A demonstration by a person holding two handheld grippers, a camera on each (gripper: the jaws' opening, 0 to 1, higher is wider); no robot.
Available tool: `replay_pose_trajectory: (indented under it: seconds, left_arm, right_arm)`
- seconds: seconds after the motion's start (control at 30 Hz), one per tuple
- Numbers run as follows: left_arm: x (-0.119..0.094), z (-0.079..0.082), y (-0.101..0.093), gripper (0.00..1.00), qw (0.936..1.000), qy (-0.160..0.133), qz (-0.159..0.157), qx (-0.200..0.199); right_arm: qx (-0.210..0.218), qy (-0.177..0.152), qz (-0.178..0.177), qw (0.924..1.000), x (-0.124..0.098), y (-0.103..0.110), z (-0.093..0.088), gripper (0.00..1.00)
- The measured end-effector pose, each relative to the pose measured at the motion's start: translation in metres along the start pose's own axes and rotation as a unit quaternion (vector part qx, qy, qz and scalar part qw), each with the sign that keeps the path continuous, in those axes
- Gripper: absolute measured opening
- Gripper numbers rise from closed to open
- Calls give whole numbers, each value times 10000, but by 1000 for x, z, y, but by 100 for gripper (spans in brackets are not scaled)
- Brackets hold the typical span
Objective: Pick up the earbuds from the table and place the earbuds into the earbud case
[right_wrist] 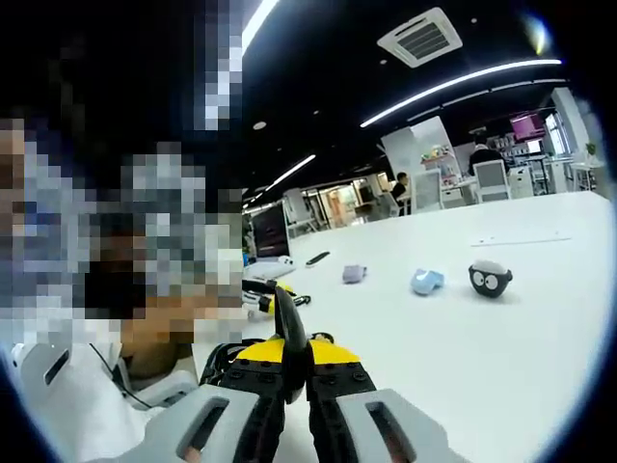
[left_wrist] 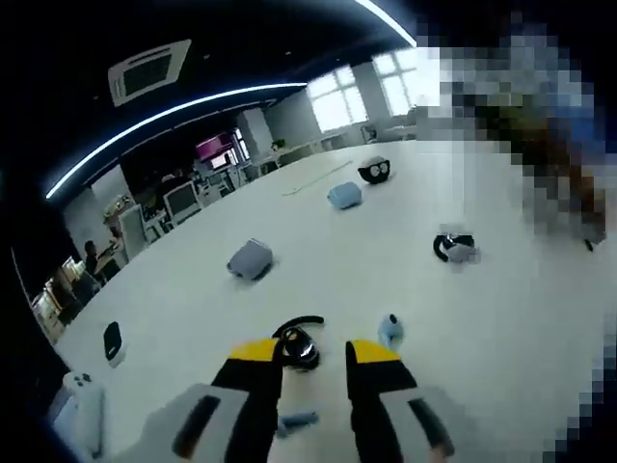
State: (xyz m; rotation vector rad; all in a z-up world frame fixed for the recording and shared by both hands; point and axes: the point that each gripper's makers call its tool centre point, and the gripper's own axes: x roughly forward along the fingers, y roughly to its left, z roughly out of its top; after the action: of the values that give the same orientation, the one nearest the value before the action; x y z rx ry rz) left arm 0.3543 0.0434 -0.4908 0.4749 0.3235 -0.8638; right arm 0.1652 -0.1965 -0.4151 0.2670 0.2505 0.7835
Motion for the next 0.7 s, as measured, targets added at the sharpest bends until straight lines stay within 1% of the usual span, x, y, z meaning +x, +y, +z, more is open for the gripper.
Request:
replay_pose_trajectory:
  seconds: [0.03,0.07,0.1,0.13,0.2,0.3,0.33,0.4,0.43,0.47,0.5,0.53,0.57,0.6,0.63,0.67,0.7]
  left_arm:
    - [2,-2,2,43,9999,26,30,-147]
    - [4,-1,3,47,9993,-32,15,-367]
    - [6,-3,3,50,9983,25,-55,-574]
    - [9,-3,4,53,9974,16,-127,-714]
    - [14,-3,6,53,9952,12,-168,-969]
    - [20,-1,2,45,9919,-46,-336,-1222]
    - [21,0,4,44,9914,-42,-320,-1269]
    - [22,1,7,44,9921,-60,-233,-1235]
    - [20,6,11,44,9933,-175,-77,-1138]
    - [16,14,14,43,9936,-345,18,-1076]
    - [15,18,14,41,9936,-412,31,-1051]
    - [6,38,4,39,9932,-742,-25,-896]
    - [1,50,-6,39,9919,-941,-162,-837]
    - [-1,59,-16,39,9906,-1042,-341,-814]
    - [-3,68,-34,39,9887,-1108,-684,-737]
    - [-4,75,-54,39,9866,-1109,-1011,-635]
    - [-3,77,-76,40,9855,-980,-1322,-406]
  right_arm:
    - [2,0,-4,10000,0,0,0,6]
    - [2,2,-4,10000,0,-1,0,6]
    - [5,5,-3,10000,1,-1,0,6]
    - [6,10,0,10000,1,-1,-1,6]
    - [-9,17,5,10000,2,0,-1,6]
    - [-27,18,-7,10000,1,0,-2,6]
    - [-30,16,-8,10000,1,0,-1,6]
    - [-18,0,-13,10000,0,0,-1,6]
    - [-15,-8,-17,10000,0,-1,0,6]
    - [-13,-12,-24,10000,-1,-1,0,6]
    - [-13,-13,-26,10000,-1,-1,0,6]
    - [-3,-9,-36,10000,-1,-3,0,6]
    - [7,5,-43,10000,0,-4,-1,6]
    - [9,22,-51,10000,0,-4,-2,6]
    - [7,33,-54,10000,0,-4,-2,6]
    - [5,47,-53,10000,0,-4,-3,6]
    - [6,55,-52,10000,0,-4,-4,6]
